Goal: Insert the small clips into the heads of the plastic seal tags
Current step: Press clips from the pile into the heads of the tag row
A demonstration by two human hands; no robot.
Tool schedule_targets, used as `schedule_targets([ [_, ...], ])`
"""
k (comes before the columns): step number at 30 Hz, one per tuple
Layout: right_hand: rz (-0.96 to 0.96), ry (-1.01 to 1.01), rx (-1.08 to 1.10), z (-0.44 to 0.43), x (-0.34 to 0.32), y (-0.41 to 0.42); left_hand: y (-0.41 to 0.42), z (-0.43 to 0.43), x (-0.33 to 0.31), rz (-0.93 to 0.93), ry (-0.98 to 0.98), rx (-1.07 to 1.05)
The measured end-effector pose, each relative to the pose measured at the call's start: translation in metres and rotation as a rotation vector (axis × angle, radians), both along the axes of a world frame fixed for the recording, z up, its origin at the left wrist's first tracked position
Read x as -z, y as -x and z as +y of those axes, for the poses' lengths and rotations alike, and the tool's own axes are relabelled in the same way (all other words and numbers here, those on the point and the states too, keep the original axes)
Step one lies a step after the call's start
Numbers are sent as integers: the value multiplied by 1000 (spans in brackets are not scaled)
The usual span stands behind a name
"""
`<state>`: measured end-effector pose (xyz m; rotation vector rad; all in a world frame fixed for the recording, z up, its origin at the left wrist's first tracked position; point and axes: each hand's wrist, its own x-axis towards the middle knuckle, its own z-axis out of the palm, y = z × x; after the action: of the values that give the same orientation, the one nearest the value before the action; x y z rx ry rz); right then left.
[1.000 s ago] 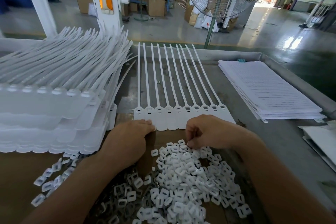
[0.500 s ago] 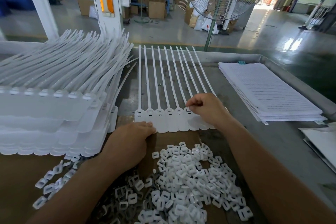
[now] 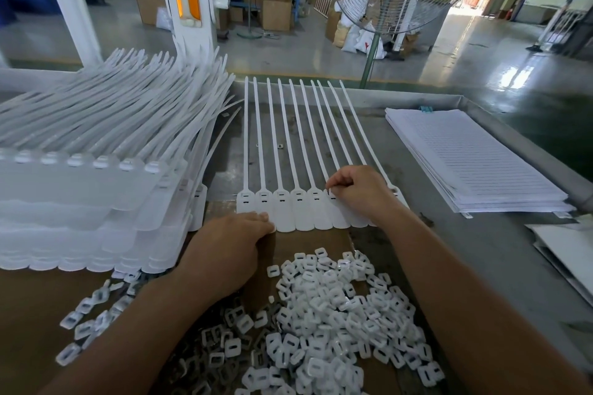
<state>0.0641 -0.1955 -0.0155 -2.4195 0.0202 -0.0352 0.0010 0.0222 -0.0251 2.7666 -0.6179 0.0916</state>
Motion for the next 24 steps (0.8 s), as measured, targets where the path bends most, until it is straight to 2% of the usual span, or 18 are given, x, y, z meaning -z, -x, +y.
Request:
schedule_targets([
  [14,1,-19,67,2,4,-2,1,-2,-3,6,-29,2],
  [24,69,-9,129,4,-1,-12,0,-1,-1,1,-20,4],
])
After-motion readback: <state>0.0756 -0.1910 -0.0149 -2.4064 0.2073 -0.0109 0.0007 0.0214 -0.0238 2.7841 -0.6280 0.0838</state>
